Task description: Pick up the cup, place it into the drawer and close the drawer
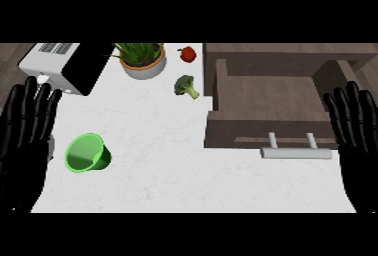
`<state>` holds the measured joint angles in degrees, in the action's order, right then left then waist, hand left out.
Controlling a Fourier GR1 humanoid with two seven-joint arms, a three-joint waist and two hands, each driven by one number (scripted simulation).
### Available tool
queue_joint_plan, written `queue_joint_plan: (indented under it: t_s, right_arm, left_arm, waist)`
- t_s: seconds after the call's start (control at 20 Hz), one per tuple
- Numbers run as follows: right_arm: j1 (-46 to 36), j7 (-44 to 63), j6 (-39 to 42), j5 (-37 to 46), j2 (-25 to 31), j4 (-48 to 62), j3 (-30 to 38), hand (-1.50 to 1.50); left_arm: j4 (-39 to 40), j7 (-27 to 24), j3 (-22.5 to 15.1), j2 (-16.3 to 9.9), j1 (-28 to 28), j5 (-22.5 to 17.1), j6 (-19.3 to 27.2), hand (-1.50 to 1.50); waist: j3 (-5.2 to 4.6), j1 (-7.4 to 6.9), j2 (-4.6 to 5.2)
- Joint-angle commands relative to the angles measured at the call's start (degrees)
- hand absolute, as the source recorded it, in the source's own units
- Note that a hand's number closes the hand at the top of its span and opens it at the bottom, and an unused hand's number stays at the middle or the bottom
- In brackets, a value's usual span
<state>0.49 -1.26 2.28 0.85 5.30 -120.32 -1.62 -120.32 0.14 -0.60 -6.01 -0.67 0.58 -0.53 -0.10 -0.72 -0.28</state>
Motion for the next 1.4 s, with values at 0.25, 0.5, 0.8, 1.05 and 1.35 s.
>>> queue_joint_plan:
  t_s: [0.25, 0.5, 0.8, 1.05, 1.35]
  right_arm:
    - [2.9, 0.2, 0.0, -1.8, -0.7, -4.5, 1.7, -1.5]
    - [-4.5, 4.6, 4.4, -3.8, 2.3, 7.6, 1.0, -1.5]
    - [-7.3, 4.4, 6.1, -6.1, 2.8, 10.6, 3.5, -1.5]
    - [-10.3, 4.7, 6.3, -7.1, 3.6, 12.2, 6.2, -1.5]
    - [-13.4, 7.8, 6.4, -6.2, 4.5, 11.3, 6.3, -1.5]
  left_arm:
    - [0.9, -4.7, 13.3, -10.7, 5.4, -21.7, -18.2, -1.5]
    - [13.1, 2.2, 18.0, -9.4, 5.2, -32.7, -17.6, -1.5]
    - [26.0, -1.6, 19.1, -10.9, 0.4, -28.0, -20.6, -1.5]
    - [33.3, -5.2, 20.5, -11.1, 1.0, -25.3, -22.6, -1.5]
    - [42.0, -12.0, 20.0, -10.0, 1.2, -20.1, -24.4, -1.5]
  waist:
    - [0.05, 0.65, 0.13]
    - [0.06, 0.06, 0.46]
    - [0.09, 0.77, 0.38]
    - [0.09, 0.71, 0.35]
    - [0.08, 0.68, 0.29]
